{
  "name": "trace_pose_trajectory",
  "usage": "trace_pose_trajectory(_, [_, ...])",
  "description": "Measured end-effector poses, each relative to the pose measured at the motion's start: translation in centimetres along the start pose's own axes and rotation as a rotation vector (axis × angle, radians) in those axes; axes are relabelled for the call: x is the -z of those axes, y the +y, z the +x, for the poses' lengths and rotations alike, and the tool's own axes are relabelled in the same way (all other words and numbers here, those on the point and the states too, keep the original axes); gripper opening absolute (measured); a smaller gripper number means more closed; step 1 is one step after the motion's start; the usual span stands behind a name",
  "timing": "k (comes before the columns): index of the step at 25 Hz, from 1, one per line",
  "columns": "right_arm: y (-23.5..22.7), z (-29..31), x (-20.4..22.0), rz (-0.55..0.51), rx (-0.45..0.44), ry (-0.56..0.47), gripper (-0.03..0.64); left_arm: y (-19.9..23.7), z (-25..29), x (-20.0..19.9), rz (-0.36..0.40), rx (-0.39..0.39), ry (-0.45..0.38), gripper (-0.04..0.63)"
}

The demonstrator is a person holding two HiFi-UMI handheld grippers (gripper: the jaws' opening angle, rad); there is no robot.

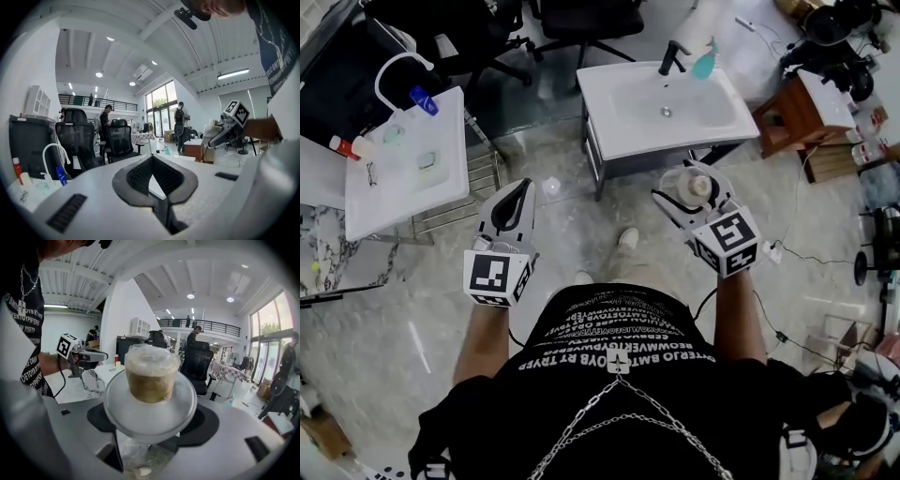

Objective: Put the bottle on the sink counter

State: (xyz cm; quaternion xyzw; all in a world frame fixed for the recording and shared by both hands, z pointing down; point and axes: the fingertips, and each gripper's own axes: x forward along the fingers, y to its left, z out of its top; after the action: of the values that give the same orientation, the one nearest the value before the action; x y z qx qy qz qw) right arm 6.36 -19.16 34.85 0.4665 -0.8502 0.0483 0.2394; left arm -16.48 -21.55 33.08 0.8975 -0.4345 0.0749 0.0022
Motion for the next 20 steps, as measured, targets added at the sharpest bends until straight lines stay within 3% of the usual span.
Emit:
trace_pose_trajectory(12, [-6.7,8.2,1.2,-0.014,-0.102,0.034,0.334,2.0,9.6,-0.8,0.007,-0.023,0.005,0.005])
trace_pose_trajectory(20, [-13.3,15.8,2.8,-0.035,-0.153,0.084,0.334,6.1,16.3,-0.2,-0.027,-0.113,0.032,0.006])
